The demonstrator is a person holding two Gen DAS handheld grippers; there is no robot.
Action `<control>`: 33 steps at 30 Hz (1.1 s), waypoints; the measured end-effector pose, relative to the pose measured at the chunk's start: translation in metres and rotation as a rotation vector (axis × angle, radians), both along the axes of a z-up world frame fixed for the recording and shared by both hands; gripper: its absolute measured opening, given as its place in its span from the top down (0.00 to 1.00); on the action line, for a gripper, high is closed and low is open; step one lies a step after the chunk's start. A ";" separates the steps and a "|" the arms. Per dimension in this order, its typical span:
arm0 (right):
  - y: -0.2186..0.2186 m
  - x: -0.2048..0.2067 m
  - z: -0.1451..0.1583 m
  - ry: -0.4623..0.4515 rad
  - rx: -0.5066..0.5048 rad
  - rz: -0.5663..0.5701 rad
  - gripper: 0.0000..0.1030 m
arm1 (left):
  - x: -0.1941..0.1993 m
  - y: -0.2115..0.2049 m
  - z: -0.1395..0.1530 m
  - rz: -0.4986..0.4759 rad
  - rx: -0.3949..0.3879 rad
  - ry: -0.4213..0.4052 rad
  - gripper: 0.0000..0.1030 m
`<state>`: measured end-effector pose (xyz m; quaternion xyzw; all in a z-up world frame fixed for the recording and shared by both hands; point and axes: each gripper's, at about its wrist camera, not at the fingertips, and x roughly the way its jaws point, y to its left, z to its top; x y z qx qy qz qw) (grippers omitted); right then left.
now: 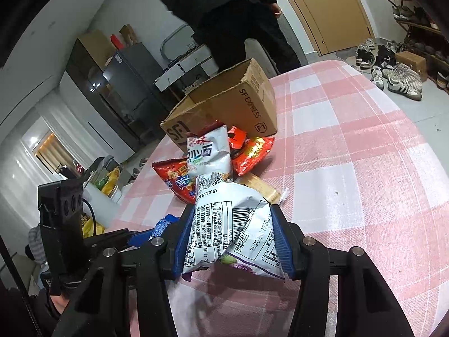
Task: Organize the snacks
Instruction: 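Close the left tool on the blue snack pack while the right tool holds the white bag, then carry the blue pack and white bag over the cardboard box with both tools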
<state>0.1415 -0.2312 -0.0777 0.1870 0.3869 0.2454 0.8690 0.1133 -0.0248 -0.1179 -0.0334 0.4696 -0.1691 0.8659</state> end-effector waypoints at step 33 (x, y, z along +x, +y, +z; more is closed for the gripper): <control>0.037 0.069 0.123 -0.239 -0.067 0.108 0.49 | 0.043 0.058 0.163 0.111 0.139 -0.265 0.60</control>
